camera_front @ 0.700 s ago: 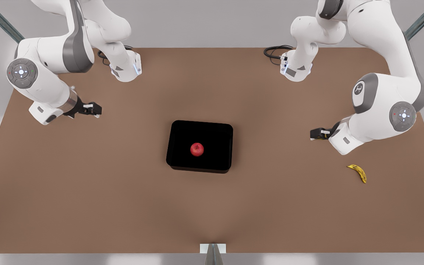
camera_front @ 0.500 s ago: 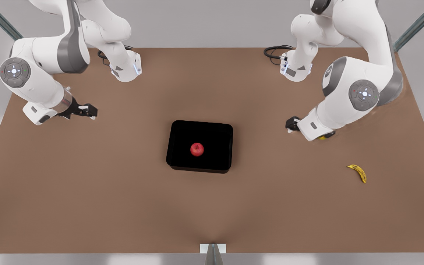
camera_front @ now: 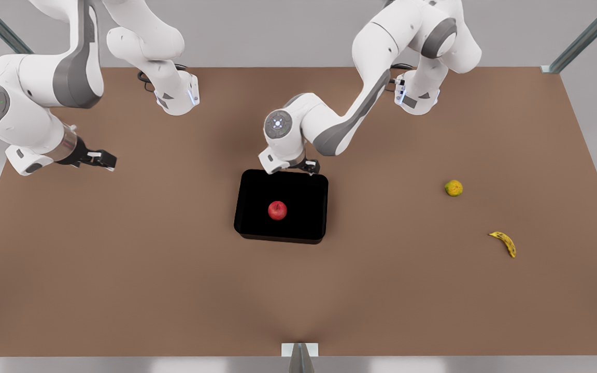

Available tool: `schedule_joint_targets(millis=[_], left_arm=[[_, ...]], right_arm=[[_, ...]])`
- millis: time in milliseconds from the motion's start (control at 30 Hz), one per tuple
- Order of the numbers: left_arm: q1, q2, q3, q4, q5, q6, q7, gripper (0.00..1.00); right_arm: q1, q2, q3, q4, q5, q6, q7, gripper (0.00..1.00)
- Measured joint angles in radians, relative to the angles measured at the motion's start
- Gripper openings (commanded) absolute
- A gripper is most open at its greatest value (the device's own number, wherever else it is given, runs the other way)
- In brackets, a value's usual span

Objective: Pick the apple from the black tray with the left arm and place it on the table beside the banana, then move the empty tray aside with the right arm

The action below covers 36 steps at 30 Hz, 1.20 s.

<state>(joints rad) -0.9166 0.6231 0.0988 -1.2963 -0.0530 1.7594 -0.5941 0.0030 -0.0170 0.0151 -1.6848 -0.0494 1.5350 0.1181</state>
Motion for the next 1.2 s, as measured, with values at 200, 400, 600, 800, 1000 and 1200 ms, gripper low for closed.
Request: schedule_joint_targets(millis=[200, 400, 600, 800, 1000, 1200], left_arm=[[0.034, 0.133, 0.003, 0.001, -0.029, 0.225, -0.189, 1.00], [0.026, 0.258, -0.015, 0.150, 0.001, 0.357, -0.286, 1.00], [-0.016, 0.294, -0.019, 0.166, 0.053, 0.401, -0.320, 1.00], [-0.027, 0.338, -0.019, 0.161, 0.098, 0.423, -0.341, 1.00], [-0.025, 0.372, -0.017, 0.161, 0.111, 0.456, -0.354, 1.00], [-0.024, 0.402, -0.013, 0.161, 0.121, 0.484, -0.362, 1.00]], right_arm=[[-0.026, 0.000, 0.000, 0.000, 0.000, -0.002, 0.003, 1.00], [-0.034, 0.001, 0.000, 0.000, 0.000, -0.003, 0.004, 1.00], [-0.025, 0.001, 0.000, 0.000, 0.000, -0.003, 0.005, 1.00], [-0.001, 0.001, 0.000, 0.000, -0.001, -0.004, 0.006, 1.00], [0.031, 0.001, 0.000, 0.001, -0.002, -0.004, 0.006, 1.00], [0.063, 0.001, 0.000, 0.001, -0.003, -0.004, 0.007, 1.00]])
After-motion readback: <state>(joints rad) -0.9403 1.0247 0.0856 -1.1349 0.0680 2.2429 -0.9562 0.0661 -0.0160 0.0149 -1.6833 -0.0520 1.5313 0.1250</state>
